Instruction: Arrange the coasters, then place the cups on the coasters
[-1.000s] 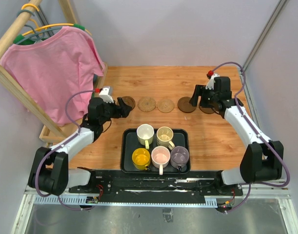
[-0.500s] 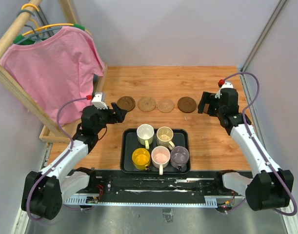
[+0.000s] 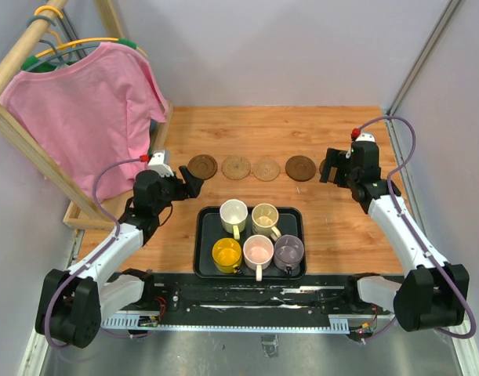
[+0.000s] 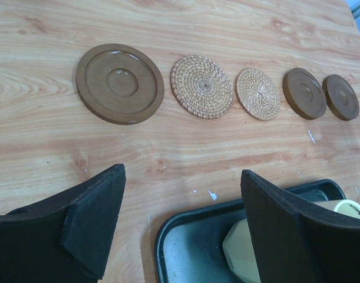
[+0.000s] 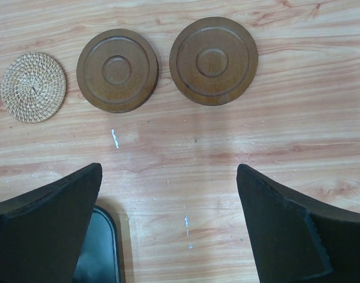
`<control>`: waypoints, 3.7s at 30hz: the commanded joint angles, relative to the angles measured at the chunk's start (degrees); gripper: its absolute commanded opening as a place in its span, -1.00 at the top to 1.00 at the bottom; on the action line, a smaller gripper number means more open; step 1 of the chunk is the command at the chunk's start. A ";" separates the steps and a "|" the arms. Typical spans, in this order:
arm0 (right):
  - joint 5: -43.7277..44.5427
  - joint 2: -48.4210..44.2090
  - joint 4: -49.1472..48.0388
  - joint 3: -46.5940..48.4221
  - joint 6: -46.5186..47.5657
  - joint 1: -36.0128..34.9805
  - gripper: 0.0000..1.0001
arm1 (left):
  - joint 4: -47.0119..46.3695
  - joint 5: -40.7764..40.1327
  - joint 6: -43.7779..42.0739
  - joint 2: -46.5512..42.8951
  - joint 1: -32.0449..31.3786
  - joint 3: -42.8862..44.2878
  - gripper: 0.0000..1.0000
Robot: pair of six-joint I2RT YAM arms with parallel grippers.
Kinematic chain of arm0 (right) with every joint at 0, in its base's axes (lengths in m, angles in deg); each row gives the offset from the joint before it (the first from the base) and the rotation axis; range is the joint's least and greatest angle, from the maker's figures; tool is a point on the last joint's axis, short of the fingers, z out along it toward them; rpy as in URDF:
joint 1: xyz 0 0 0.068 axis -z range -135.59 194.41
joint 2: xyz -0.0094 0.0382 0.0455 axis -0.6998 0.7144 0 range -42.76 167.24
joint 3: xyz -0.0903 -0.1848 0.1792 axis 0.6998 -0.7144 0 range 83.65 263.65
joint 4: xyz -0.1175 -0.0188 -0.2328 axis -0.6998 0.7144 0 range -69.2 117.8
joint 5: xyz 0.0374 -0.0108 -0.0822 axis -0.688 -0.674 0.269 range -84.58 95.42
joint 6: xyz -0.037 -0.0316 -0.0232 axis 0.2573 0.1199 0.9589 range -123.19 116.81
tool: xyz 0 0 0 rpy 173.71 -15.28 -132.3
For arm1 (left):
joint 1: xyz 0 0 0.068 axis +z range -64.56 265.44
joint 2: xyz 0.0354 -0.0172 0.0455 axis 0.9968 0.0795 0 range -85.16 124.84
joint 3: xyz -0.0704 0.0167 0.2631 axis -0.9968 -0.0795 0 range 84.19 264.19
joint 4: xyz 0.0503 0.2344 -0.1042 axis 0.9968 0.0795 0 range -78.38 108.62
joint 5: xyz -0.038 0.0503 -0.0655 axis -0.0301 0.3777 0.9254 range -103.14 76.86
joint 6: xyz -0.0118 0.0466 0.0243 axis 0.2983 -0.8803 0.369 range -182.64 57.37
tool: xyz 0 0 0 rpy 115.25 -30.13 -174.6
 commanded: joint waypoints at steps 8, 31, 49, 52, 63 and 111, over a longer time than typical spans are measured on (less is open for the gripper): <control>-6.88 -0.26 4.50 1.91 2.43 -5.66 -0.97 | 1.76 -1.34 -2.43 -1.47 -5.43 0.42 -0.68; -13.99 -0.61 14.61 1.66 7.59 -29.09 -0.92 | 4.48 2.28 1.76 -6.52 -13.17 -1.58 -0.74; -17.34 2.89 16.59 -0.79 6.49 -33.63 -0.33 | 3.62 2.21 1.46 -4.70 -13.54 -1.37 -0.74; -17.29 3.78 16.38 -0.91 6.28 -34.10 -0.32 | 3.32 2.11 1.41 -4.21 -13.54 -1.36 -0.74; -15.77 7.89 11.05 -2.89 4.42 -34.37 -0.16 | 2.55 1.96 1.03 -4.26 -13.59 -1.89 -0.74; 4.32 1.24 5.66 0.08 7.14 -34.87 0.99 | 1.10 -1.20 -0.17 -2.69 -13.54 -1.10 -0.75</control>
